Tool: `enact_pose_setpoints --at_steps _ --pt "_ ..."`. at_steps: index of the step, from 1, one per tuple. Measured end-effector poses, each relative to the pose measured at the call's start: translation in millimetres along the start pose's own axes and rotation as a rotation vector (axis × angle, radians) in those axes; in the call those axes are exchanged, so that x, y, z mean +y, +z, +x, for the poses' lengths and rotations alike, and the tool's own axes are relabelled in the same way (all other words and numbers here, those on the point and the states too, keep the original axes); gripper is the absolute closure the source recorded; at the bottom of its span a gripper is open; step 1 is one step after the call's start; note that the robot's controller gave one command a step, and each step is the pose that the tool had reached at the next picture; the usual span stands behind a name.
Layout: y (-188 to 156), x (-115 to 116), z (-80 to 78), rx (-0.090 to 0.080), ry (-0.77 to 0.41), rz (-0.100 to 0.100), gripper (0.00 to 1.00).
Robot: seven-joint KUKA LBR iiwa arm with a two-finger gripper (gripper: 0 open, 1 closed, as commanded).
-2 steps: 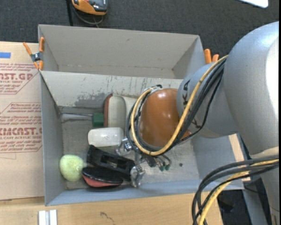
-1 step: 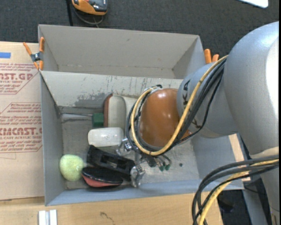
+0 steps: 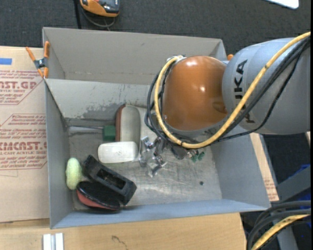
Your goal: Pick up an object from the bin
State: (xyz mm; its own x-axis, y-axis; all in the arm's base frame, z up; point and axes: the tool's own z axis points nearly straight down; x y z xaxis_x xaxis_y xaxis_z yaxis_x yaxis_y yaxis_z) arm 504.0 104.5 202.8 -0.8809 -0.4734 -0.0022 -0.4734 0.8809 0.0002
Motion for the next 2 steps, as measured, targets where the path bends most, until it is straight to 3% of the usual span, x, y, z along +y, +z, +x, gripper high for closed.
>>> enact_pose_setpoints --at_steps 1,2 --pt "0.0 -0.1 0.0 0.000 0.000 0.000 0.00" --pt "0.0 -0.1 0.1 0.000 0.000 0.000 0.00"
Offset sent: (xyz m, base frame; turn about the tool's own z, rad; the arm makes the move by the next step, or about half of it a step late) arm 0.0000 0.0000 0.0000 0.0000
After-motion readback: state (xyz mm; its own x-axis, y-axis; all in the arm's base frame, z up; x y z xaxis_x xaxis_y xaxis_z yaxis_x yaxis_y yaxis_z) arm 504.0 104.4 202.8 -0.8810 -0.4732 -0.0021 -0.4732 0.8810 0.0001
